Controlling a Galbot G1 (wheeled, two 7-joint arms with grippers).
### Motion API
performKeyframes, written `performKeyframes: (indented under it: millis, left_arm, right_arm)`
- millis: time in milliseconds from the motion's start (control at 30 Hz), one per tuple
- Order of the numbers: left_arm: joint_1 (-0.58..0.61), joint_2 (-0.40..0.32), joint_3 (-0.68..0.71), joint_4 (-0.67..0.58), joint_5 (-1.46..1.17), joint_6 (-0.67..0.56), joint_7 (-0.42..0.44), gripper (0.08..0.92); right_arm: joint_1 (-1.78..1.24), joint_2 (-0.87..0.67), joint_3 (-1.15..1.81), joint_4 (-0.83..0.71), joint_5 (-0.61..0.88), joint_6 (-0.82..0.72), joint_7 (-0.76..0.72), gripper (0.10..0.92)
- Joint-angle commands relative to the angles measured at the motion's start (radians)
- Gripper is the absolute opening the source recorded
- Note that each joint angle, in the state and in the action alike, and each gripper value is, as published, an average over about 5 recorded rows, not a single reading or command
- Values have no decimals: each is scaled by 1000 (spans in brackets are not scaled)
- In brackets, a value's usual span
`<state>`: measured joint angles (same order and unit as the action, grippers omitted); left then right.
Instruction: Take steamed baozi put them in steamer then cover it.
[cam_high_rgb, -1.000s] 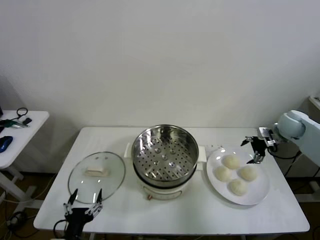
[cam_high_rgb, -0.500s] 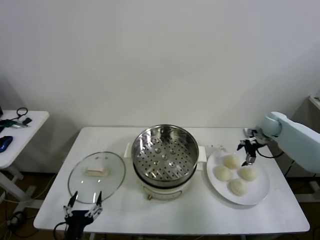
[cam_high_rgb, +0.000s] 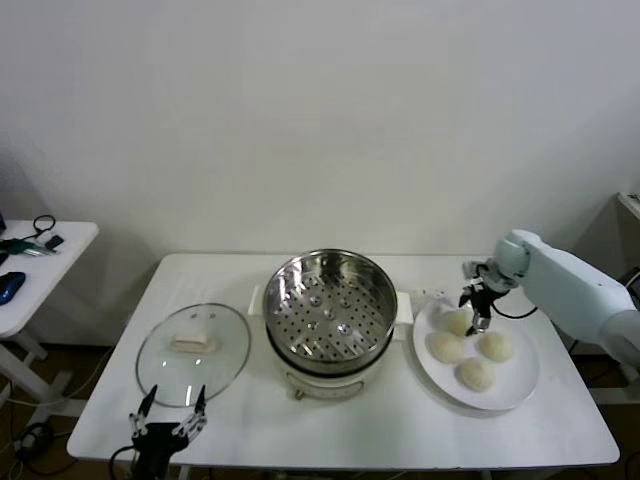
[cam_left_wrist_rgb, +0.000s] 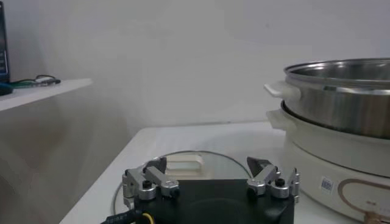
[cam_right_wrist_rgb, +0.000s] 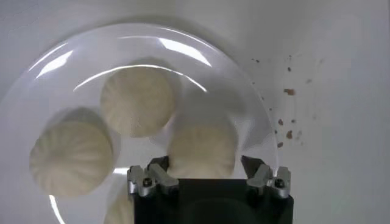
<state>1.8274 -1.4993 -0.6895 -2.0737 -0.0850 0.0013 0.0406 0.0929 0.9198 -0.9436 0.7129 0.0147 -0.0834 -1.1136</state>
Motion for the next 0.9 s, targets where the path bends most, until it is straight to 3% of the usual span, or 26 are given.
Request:
performKeyframes:
  millis: [33,267,433,700,900]
  left_arm:
    - [1,2,2,2,3,-1,-2,823]
    - [2,4,1,-1,7,0,-3,823]
    - [4,6,3,-3,10,1,-4,823]
    - [5,16,3,-8,12,6,-4,823]
    - [4,20,-1,-15,10,8,-4,823]
  right_arm:
    - [1,28,2,-27,-12,-4,-1,661]
    - [136,-10,-97,71,37,41,-17,636]
    - [424,-25,-336,215,178,115,-45,634]
    - [911,119,-590,491,366,332,-67,636]
    - [1009,260,-624,753,256,498,-4,636]
